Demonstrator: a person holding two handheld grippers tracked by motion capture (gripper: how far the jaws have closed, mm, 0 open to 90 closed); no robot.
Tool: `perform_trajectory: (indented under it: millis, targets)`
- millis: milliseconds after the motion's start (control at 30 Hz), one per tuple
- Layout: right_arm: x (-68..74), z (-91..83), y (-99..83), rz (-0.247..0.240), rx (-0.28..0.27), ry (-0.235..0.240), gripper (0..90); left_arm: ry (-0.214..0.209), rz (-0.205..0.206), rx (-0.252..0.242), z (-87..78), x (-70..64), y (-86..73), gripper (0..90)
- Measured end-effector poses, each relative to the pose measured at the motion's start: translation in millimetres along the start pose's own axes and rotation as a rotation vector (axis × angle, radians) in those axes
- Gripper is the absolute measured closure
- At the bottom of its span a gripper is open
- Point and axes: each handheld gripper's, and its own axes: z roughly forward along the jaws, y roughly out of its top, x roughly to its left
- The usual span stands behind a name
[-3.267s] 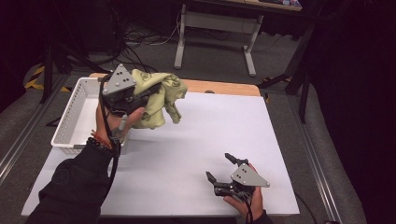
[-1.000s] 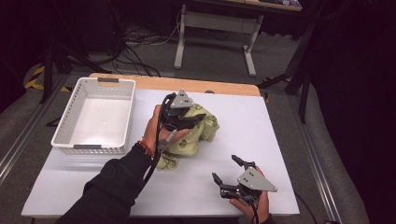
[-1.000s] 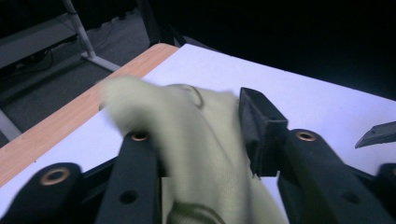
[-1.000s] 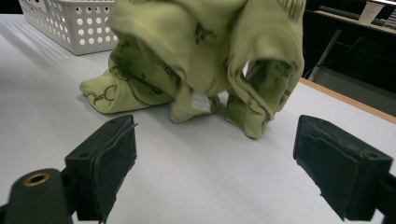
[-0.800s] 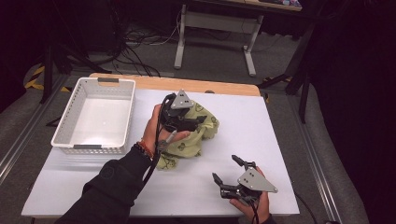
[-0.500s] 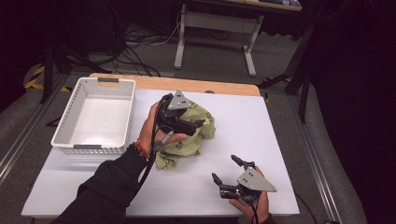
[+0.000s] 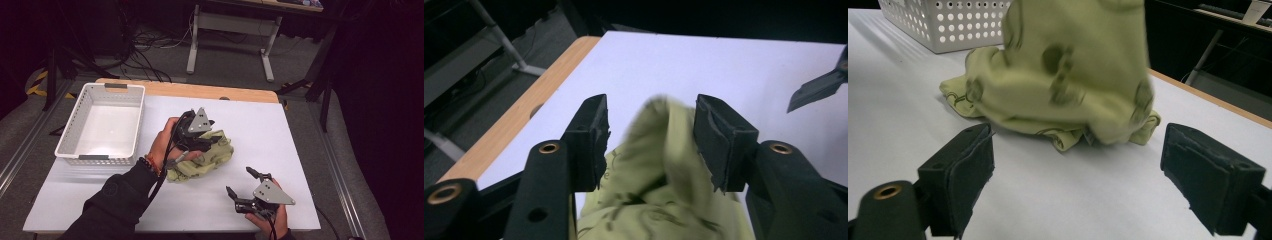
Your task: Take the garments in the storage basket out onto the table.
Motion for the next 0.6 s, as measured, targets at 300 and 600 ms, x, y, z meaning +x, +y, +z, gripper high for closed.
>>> perform_trajectory:
  millis: [300, 600]
  targets:
    - [0.2, 0.6, 0.0, 0.000, 0.002, 0.004, 15.1, 0.014, -0.093, -0.024, 1.3, -0.1, -28.8, 40.0]
    - [0.4, 0.4, 0.2, 0.000, 0.000, 0.002, 15.1, 0.083, -0.097, -0.116, -22.9, -1.1, -48.2, 28.7]
